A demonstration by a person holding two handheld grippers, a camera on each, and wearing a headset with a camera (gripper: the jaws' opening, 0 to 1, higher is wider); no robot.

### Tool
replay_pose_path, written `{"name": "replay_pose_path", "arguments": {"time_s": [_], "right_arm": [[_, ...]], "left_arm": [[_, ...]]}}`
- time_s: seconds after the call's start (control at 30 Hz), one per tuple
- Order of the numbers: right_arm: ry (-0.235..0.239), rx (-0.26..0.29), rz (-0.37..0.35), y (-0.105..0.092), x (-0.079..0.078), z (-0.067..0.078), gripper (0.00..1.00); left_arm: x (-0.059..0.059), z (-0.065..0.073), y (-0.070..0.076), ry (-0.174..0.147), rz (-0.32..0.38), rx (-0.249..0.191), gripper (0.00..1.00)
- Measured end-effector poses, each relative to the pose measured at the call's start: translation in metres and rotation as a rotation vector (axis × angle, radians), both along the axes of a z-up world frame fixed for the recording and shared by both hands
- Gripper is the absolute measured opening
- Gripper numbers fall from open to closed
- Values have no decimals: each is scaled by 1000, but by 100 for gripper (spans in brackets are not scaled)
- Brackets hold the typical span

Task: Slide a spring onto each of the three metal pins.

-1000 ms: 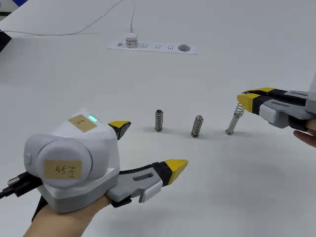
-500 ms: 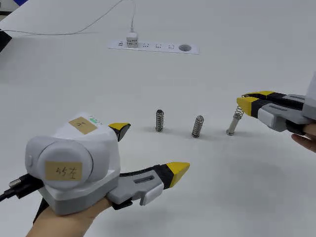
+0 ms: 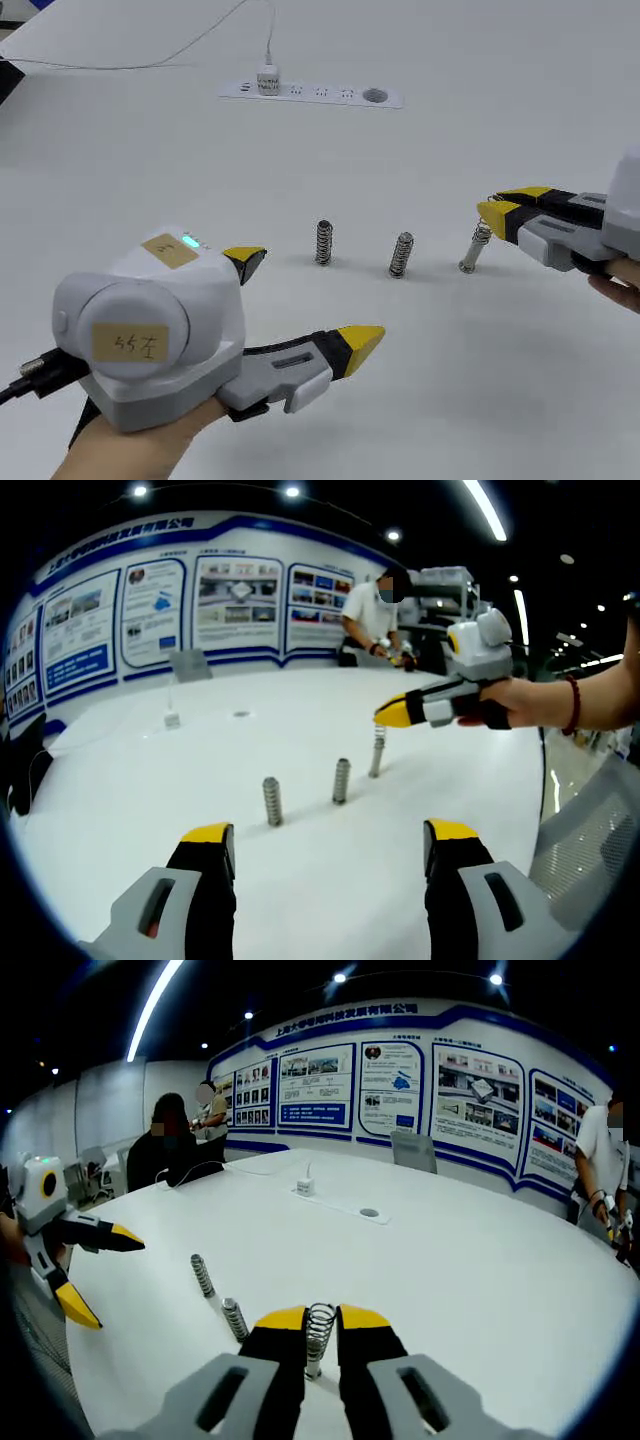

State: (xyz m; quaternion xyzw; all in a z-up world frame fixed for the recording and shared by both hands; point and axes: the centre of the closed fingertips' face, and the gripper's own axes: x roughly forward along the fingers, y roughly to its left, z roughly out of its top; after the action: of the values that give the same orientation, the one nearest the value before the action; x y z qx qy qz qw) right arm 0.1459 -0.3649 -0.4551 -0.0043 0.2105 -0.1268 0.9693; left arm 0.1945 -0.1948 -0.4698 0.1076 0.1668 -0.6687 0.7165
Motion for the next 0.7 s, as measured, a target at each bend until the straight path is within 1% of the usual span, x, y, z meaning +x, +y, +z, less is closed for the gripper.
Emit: {"name": "replay_pose_path", "arguments": {"time_s": [0.1, 0.27, 0.3, 0.43, 0.6, 0.67, 0.7], "right_arm": [[6, -20, 5, 2, 0, 1, 12], [34, -52, 1, 5, -3, -2, 12], [34, -54, 2, 5, -3, -2, 12], [44, -46, -1, 4, -3, -7, 12], [43, -4, -19, 2, -4, -14, 12], [50, 1, -20, 1, -3, -17, 12], [56, 14, -22, 2, -4, -20, 12]], "left_arm": [[0, 1, 0, 2, 0, -3, 79], [-1, 1, -1, 1, -2, -4, 78], [-1, 1, -1, 1, -3, -6, 78], [-1, 2, -1, 2, -2, -8, 78], [1, 2, 0, -3, 4, -8, 78], [1, 1, 0, -4, 5, -5, 78], [2, 1, 0, -5, 6, -4, 78]]}}
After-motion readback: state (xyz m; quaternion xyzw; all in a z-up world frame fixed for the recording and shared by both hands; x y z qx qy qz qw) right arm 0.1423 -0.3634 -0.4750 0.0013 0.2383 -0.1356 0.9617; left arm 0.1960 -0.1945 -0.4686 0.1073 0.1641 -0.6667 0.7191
